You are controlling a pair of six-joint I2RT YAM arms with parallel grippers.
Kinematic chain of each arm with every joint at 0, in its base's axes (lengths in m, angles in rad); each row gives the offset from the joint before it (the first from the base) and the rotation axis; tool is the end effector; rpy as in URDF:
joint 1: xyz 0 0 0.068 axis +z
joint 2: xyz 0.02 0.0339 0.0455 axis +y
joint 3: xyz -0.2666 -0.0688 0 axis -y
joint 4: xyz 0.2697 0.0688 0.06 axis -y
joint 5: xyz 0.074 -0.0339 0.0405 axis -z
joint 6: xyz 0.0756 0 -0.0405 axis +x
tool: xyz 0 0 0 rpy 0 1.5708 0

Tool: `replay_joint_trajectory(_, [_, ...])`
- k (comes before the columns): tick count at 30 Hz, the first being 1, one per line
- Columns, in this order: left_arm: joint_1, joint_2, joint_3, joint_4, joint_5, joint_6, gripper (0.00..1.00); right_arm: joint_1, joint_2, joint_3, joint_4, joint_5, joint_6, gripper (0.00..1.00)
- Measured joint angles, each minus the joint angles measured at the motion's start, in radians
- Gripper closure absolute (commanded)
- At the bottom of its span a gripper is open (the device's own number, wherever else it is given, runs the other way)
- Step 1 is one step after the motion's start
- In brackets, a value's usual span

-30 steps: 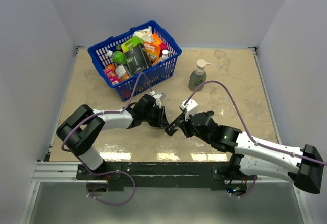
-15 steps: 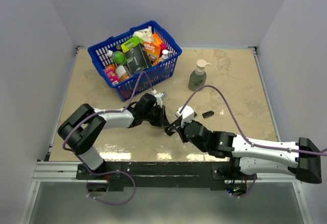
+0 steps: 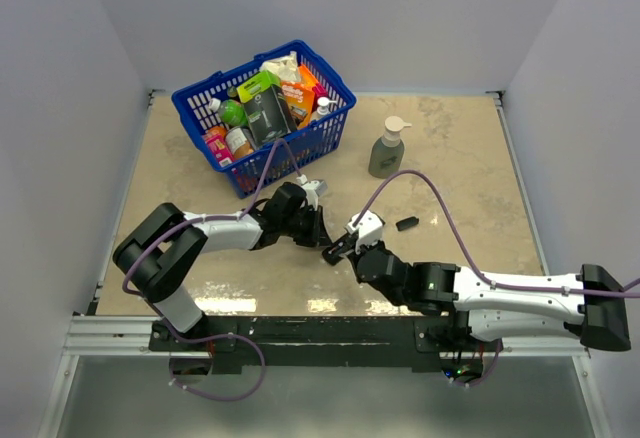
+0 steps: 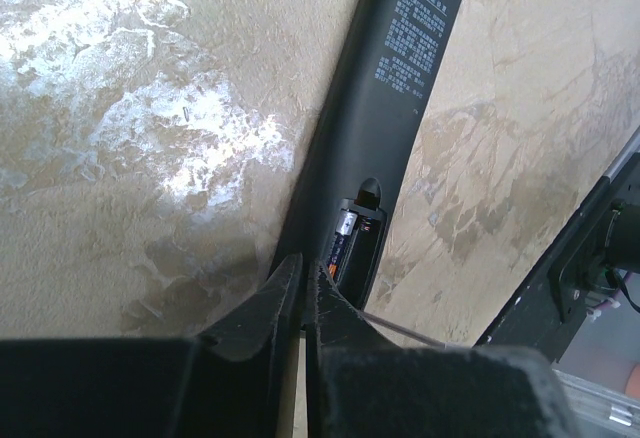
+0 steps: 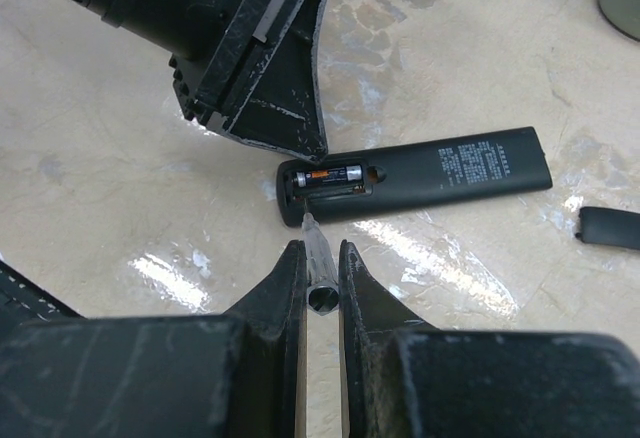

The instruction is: Unload the batteries from the remote control

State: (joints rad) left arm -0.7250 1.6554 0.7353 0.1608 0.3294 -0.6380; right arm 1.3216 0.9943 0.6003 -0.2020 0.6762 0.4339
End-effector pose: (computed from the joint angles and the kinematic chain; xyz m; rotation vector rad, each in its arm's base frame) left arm 0.2526 -0.2565 0.1007 0.2897 2.5133 -1.0086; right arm 0.1092 0.2372 0.2142 -0.5246 1.9752 0.3679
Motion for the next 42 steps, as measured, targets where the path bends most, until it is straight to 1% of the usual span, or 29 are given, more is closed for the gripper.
replay_joint_trajectory(17, [0.0,0.0,0.0,0.004,-0.001,0.003,0.92,0.018,0.001,0.0,0.009,0.04,-0.001,1.0])
replay_joint_trajectory(27, [-0.001,-0.003,-0.011,0.021,-0.001,0.002,0.93,0.053,0.057,0.008,0.032,0.063,0.008,1.0])
replay_joint_trajectory(32, [0.005,-0.005,-0.026,-0.005,-0.047,0.004,0.93,0.066,0.08,0.019,0.035,0.078,0.044,1.0])
replay_joint_trajectory(42, [0.005,-0.017,-0.048,-0.012,-0.066,0.004,0.92,0.068,0.072,0.004,0.031,0.039,0.086,1.0])
